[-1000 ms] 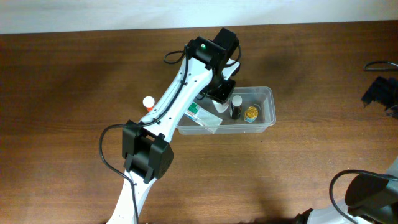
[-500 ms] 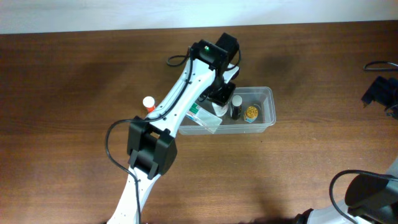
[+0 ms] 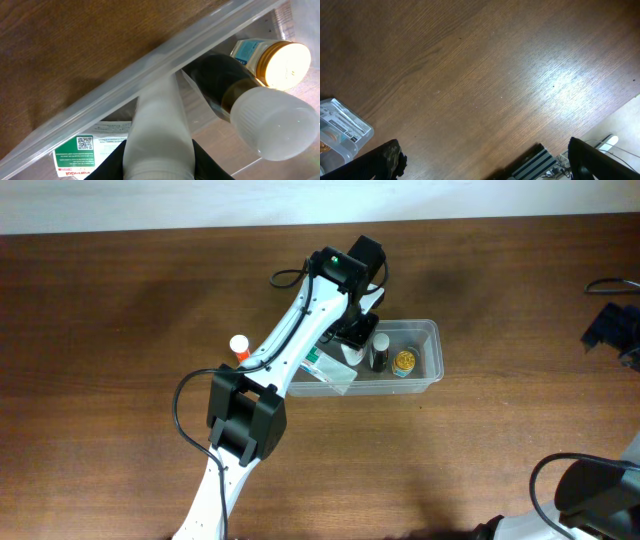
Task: Pack container
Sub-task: 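Lower the white bottle into the container and open left gripper, then raise left gripper and move it over the orange tube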
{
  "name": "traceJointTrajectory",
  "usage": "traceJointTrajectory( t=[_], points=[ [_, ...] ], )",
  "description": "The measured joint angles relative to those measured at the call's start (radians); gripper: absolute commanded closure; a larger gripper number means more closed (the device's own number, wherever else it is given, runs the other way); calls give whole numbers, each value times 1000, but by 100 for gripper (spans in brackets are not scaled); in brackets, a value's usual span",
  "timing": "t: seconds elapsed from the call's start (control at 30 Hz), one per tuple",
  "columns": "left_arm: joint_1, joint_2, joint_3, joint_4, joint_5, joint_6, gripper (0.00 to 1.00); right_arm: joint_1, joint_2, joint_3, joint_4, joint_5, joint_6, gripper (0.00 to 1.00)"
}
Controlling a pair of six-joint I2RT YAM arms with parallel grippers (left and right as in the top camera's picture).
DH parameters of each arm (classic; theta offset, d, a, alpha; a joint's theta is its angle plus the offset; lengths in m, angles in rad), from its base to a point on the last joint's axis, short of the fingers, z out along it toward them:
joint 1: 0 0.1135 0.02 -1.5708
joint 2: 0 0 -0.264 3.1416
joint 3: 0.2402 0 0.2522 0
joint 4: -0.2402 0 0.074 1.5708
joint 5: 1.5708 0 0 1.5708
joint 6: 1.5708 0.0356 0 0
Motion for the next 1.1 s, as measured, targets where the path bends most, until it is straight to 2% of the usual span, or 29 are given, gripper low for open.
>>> traceJointTrajectory(
  t=[0.03,0.07,0.13,0.17,0.47,0.53,0.7,0.8,0.83,1.1],
  points=[
    [0,0,0,1,-2,0,55,0,0,0,0,0,0,2],
    [0,0,0,3,-4,2,50,0,0,0,0,0,0,2],
    [0,0,0,7,-5,-5,51,0,0,0,0,0,0,2],
    [0,0,0,10,-5,-7,55,0,0,0,0,0,0,2],
    [0,0,0,24,-9,-8,54,0,0,0,0,0,0,2],
    [0,0,0,24,-10,-5,41,0,0,0,0,0,0,2],
    [0,0,0,33,-12,-12,32,0,0,0,0,0,0,2],
    [2,0,1,35,-12,-13,14,0,0,0,0,0,0,2],
    [4,0,8,30,-11,-12,3,0,0,0,0,0,0,2],
    [53,0,155,-16,-11,-18,1,0,0,0,0,0,-1,2]
  ],
)
